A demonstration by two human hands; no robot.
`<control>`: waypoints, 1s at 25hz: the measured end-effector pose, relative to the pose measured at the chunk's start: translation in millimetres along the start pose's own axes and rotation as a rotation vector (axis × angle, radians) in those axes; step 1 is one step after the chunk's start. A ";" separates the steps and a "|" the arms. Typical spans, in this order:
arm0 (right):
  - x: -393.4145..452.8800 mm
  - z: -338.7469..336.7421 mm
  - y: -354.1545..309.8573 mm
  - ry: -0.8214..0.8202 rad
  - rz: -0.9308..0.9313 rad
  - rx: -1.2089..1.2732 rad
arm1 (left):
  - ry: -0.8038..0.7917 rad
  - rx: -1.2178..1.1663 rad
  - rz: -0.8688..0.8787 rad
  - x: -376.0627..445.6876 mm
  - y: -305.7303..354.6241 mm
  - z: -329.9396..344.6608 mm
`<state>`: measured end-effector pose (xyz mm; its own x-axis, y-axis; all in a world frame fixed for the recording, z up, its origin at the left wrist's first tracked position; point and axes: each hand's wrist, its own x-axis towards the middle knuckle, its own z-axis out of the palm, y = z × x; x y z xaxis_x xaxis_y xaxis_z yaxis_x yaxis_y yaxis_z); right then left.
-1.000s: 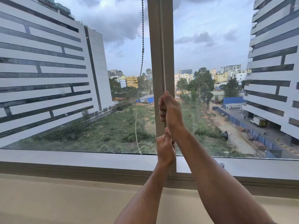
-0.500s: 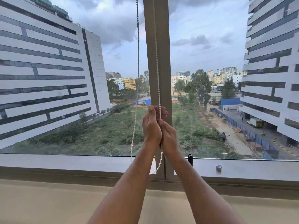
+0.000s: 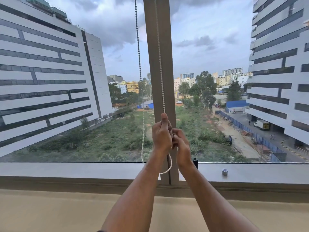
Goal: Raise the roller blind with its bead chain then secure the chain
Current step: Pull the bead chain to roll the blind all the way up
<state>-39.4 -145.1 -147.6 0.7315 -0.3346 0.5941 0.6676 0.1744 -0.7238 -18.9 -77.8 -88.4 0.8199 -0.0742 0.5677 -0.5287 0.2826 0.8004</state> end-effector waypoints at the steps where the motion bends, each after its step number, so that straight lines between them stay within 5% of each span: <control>1: 8.9 2.3 -10.6 0.045 -0.045 0.031 | 0.005 0.013 -0.008 -5.2 -7.2 -4.4; 8: 55.6 55.9 -69.9 -0.185 0.009 0.061 | -0.030 -0.051 -0.116 -52.9 -44.2 -9.5; 14: 41.7 52.5 -60.1 -0.168 -0.043 0.073 | -0.057 -0.062 -0.139 -55.6 -54.4 -22.8; 19: 15.1 49.0 -23.4 -0.127 -0.066 0.020 | 0.108 -0.040 -0.013 -11.0 -11.1 -29.5; 25: -17.9 26.0 18.4 -0.115 0.064 -0.119 | -0.094 -0.012 -0.031 30.1 55.0 2.4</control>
<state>-36.6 -111.9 -162.4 0.7878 -0.2170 0.5764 0.6027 0.0787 -0.7941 -23.8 -66.8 -26.8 0.8111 -0.1728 0.5587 -0.5002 0.2899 0.8159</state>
